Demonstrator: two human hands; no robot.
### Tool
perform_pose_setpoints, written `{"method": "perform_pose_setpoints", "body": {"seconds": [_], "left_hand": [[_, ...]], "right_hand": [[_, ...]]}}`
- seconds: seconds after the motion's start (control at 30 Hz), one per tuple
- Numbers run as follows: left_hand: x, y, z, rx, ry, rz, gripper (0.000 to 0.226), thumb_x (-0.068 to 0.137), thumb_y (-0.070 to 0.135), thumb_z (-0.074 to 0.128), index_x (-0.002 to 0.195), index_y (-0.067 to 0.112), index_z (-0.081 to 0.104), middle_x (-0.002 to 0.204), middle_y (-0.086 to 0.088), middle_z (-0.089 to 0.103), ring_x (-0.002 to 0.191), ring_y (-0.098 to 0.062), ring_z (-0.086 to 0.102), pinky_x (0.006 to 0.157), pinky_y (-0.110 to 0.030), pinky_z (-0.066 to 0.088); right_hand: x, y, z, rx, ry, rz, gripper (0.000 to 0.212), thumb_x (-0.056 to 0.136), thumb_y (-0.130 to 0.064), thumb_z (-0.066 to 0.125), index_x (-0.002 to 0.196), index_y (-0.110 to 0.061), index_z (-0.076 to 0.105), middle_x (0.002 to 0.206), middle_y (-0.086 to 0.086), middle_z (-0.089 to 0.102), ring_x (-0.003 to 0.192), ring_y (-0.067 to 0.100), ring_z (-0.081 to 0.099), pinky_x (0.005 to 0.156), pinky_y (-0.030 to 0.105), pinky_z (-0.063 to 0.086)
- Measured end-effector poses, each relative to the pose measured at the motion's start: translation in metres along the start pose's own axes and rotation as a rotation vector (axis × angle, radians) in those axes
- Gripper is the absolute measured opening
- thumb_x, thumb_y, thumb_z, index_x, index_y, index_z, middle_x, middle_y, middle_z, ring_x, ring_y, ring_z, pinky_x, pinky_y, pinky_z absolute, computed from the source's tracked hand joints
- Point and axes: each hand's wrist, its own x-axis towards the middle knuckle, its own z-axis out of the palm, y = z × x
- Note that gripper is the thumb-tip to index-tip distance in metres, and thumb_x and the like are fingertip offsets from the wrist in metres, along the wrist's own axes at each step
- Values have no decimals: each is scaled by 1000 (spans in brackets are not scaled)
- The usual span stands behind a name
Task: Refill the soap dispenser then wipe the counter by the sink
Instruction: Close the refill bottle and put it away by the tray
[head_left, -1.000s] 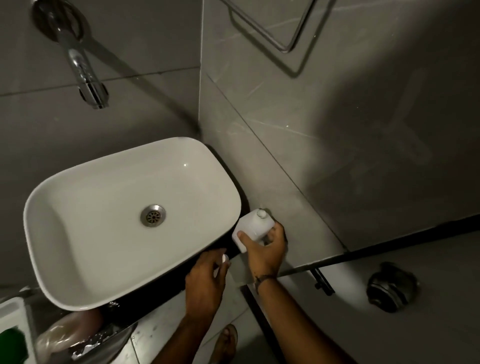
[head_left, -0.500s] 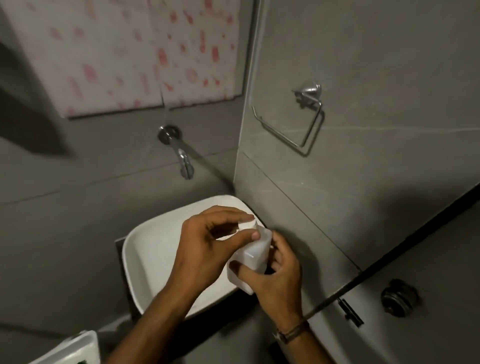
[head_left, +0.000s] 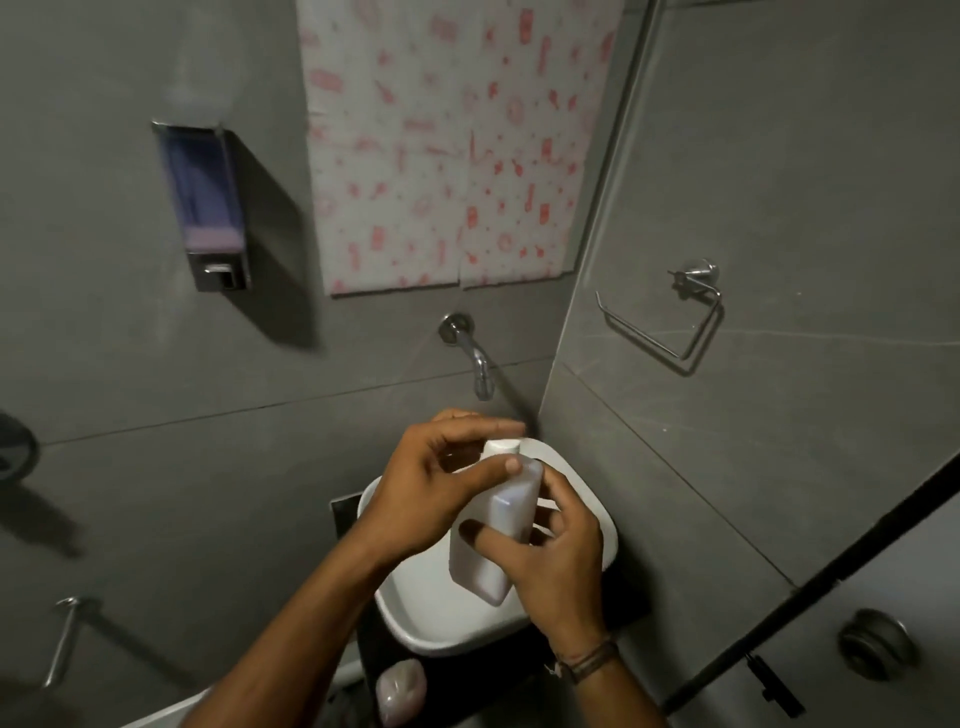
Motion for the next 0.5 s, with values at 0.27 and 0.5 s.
{"method": "perform_pose_setpoints", "body": {"seconds": [0.27, 0.5], "left_hand": [[-16, 3, -24, 161, 138, 26, 22, 84, 28, 91, 99, 41, 81, 107, 14, 69, 107, -7, 70, 90, -28, 57], [-27, 5, -32, 162, 133, 28, 15, 94, 30, 62, 103, 31, 73, 115, 9, 77, 113, -17, 73, 99, -50, 60]], "right_hand": [[-7, -11, 26, 20, -60, -4, 74, 51, -45, 96, 118, -45, 66, 112, -18, 75, 96, 10, 75, 73, 33, 66], [-10, -13, 34, 43, -92, -2, 74, 50, -40, 98, 117, -38, 68, 110, -13, 76, 94, 13, 76, 71, 37, 67]]}}
